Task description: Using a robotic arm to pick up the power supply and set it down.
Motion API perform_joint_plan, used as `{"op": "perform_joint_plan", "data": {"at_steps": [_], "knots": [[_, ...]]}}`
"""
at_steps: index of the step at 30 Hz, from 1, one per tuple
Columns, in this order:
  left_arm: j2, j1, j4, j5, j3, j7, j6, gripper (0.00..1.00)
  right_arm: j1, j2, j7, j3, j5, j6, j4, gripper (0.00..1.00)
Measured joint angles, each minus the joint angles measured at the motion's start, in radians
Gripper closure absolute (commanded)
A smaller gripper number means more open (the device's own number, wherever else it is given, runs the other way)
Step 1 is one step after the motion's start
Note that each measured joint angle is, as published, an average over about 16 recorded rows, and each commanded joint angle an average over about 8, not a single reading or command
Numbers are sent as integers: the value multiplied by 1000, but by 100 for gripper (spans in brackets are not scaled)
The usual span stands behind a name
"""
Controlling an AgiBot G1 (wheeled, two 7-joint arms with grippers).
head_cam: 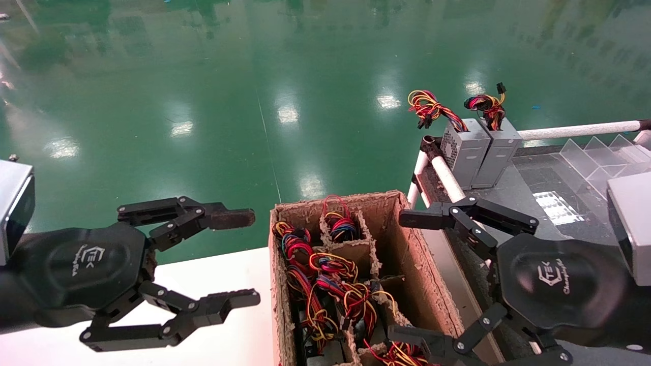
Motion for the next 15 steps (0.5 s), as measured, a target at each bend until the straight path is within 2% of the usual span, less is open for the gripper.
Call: {"op": "perform_joint_plan", "data": {"at_steps": [15], "knots": [[0,0,0,0,0,0,0,100,0,0,0,0,0,0,0,0]]}}
